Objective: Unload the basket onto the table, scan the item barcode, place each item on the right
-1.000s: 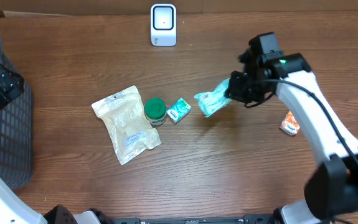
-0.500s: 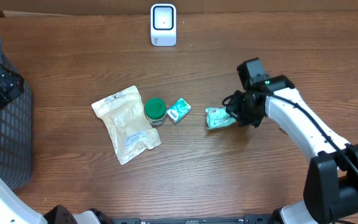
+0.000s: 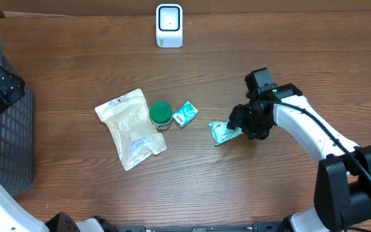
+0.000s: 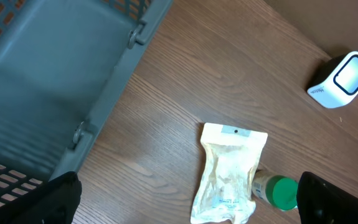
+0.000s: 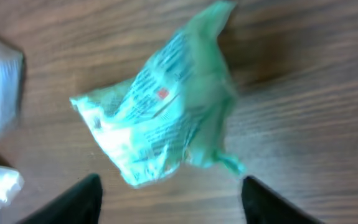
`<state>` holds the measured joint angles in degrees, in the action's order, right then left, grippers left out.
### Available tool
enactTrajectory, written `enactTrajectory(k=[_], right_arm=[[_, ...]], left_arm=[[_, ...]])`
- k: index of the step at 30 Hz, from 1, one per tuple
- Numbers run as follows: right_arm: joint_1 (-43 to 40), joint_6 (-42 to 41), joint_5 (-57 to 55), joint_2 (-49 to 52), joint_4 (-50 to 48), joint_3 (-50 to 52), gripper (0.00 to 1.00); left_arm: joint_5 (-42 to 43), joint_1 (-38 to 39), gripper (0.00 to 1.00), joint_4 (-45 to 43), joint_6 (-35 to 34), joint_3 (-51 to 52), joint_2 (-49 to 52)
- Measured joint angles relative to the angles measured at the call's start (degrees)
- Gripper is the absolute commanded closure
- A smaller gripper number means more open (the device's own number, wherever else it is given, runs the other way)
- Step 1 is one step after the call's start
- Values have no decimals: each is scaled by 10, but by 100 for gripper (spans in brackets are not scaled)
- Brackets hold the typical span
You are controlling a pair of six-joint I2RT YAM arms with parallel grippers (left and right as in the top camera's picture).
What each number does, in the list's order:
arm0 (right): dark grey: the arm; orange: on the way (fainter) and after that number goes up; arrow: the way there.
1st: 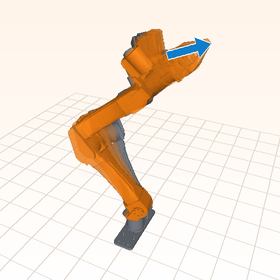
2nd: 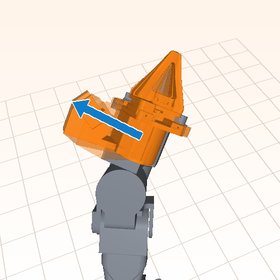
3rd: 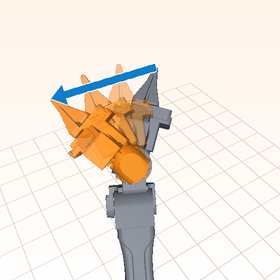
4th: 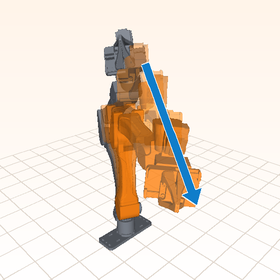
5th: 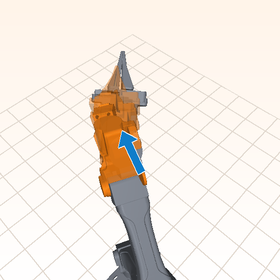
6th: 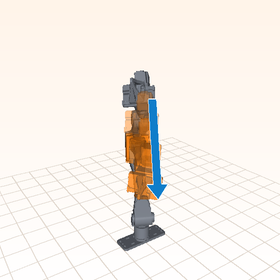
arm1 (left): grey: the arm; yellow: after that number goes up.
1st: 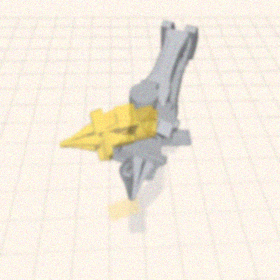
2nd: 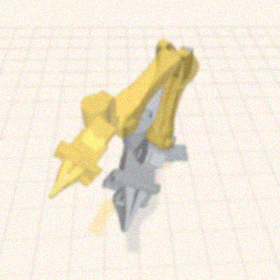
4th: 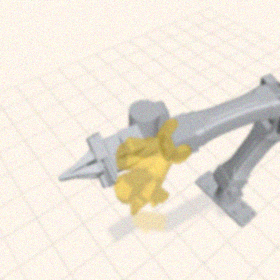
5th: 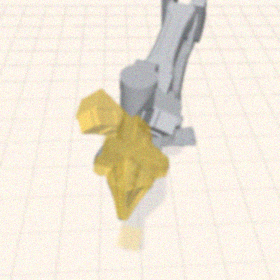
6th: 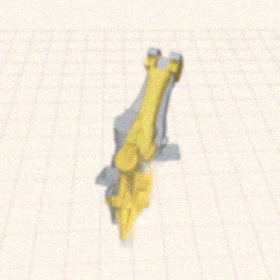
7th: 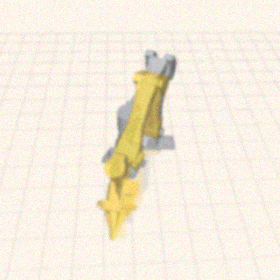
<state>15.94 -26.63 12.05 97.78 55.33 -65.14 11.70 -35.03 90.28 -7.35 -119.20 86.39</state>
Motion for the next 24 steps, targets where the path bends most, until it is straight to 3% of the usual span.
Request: enactTrajectory(k=[6,11,22,24], right_arm=[[-12,137,6,0,10,-43,16],[-43,224,11,5,-15,-53,19],[-62,304,64,108,-12,-54,53],[-62,309,71,114,-10,-54,64]], left_arm=[[0,0,0,0,0,0,0],[0,0,0,0,0,0,0],[0,0,0,0,0,0,0],[0,0,0,0,0,0,0]])
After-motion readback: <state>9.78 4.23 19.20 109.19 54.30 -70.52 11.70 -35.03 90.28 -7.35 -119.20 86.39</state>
